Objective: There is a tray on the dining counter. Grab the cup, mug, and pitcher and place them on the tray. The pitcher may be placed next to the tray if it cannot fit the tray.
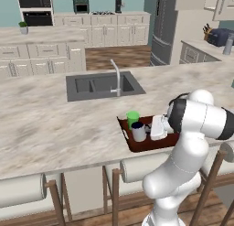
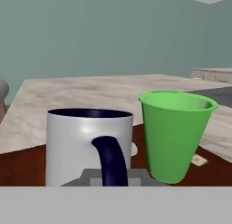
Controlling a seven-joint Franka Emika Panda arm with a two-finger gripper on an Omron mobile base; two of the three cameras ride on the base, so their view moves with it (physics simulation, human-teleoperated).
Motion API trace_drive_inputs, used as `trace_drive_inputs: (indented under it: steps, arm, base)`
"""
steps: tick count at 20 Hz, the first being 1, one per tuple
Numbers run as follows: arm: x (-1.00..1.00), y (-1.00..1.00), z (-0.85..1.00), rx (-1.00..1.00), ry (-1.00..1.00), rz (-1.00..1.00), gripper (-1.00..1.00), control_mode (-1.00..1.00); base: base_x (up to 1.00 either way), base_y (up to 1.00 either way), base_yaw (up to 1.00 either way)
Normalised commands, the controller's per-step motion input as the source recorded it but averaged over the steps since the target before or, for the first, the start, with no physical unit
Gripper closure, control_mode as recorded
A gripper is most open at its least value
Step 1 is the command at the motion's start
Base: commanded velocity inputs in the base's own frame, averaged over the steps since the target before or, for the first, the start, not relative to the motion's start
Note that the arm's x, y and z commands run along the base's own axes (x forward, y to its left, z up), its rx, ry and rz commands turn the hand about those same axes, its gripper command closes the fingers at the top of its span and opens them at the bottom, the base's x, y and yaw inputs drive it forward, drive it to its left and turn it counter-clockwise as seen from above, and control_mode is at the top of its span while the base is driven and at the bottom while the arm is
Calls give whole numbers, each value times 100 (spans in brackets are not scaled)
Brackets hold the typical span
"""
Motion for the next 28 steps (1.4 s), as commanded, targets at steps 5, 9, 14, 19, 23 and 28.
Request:
trace_drive_inputs:
  steps: [5, 9, 14, 19, 23, 28]
  arm:
    - [0, 0, -6, 0, 0, 0, -100, -100]
    - [0, 0, 0, 0, 0, 0, -100, -100]
    - [0, 0, 0, 0, 0, 0, -100, -100]
    - [0, 0, -3, 0, 0, 0, -100, -100]
    - [-2, 0, -9, 0, 0, 0, -100, -100]
    - [-15, 0, -15, 0, 0, 5, -100, -100]
  base:
    - [0, 0, 0]
    - [0, 0, 0]
    - [0, 0, 0]
    - [0, 0, 0]
    - [0, 0, 0]
    - [0, 0, 0]
